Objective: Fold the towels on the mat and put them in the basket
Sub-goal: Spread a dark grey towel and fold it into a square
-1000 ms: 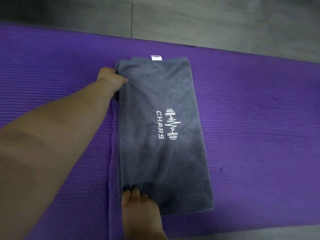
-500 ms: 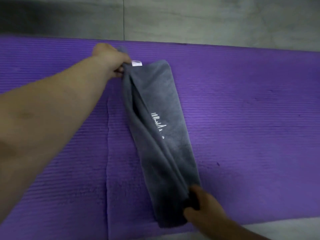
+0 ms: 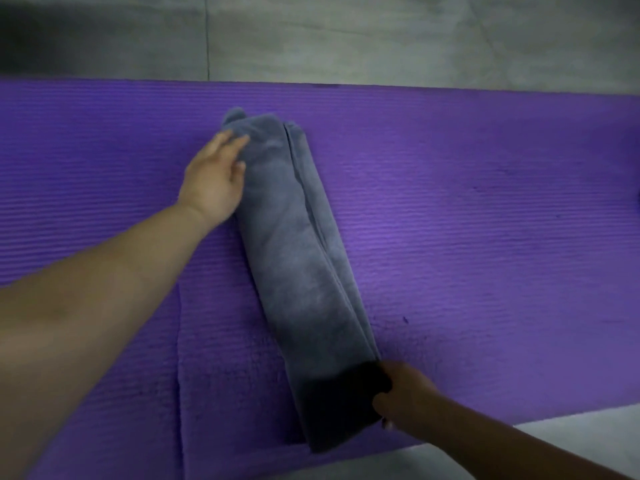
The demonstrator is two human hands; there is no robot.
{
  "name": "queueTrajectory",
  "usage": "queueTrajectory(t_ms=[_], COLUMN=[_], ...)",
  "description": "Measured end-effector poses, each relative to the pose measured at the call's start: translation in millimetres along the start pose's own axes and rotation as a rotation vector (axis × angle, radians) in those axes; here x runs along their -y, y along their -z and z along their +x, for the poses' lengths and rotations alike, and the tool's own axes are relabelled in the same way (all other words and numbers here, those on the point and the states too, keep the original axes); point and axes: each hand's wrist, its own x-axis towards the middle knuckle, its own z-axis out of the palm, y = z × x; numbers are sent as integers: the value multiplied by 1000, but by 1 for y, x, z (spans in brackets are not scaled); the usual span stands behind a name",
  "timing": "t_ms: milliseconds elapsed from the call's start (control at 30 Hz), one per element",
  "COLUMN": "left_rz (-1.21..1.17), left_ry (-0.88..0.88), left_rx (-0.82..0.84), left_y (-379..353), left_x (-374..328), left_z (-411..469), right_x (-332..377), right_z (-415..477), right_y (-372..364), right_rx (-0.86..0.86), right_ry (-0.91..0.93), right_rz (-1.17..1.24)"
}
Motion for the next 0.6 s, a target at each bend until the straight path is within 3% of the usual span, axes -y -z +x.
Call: queueTrajectory(t_ms=[100,267,367,500,600], left_rz=[91,268,393,245,285], left_ry=[23,106,51,-15,-69], left_rx=[77,193,89,-101,-20], left_y=[8,18,12,9,-1], left_x=[-1,-15,-22,-39,-44], left_z=[25,68,73,78,77], right_x=[6,32,30,10,2], right_z=[-11,-28,-19,-17,-12], right_y=[1,-9,-16,-13,-7], right_rx=[-56,-338,-364,-345,-309], right_ry=[46,87,81,55,29], right_rz=[-39,-193,-278,-273,-285])
